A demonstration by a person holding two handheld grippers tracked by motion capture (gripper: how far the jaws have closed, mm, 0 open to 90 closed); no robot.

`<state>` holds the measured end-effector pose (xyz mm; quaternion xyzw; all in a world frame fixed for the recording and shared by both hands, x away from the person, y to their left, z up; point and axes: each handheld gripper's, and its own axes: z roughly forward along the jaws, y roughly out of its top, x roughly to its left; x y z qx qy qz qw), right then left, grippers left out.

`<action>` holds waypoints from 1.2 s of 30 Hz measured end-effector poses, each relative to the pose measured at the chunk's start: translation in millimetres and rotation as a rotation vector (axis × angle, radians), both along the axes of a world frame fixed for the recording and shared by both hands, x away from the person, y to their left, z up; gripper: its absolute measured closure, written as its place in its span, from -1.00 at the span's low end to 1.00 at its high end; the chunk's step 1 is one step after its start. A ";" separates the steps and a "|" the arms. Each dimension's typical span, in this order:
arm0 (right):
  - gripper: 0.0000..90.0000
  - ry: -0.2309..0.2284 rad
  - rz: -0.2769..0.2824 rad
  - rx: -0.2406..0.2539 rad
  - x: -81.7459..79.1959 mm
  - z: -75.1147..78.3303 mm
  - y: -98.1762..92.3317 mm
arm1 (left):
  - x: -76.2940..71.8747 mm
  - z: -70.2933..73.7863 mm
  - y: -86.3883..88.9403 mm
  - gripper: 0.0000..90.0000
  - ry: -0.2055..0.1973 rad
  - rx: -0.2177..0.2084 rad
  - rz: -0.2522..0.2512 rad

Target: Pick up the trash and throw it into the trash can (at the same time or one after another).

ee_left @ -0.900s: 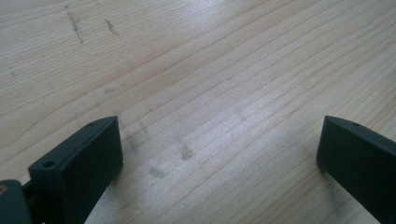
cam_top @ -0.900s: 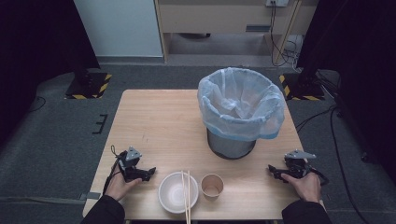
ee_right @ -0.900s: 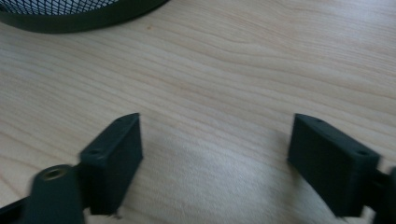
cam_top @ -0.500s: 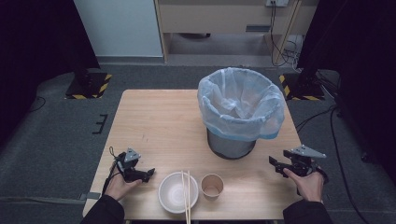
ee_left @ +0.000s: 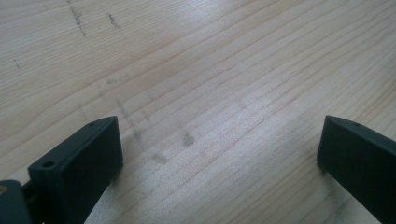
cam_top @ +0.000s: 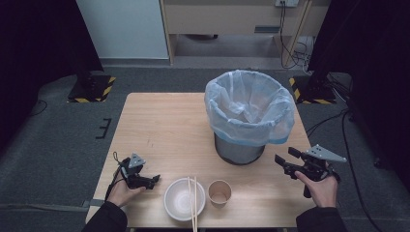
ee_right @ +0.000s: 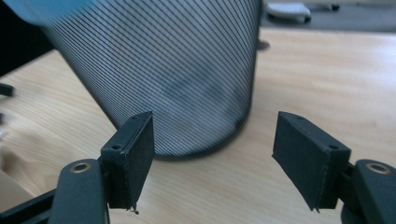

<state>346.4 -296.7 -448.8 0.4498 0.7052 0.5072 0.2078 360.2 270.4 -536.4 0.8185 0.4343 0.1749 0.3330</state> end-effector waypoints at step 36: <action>0.18 -0.067 0.283 0.039 -27.8 48.6 93.0 | -0.3 -0.1 -1.2 -1.00 0.000 -0.001 0.007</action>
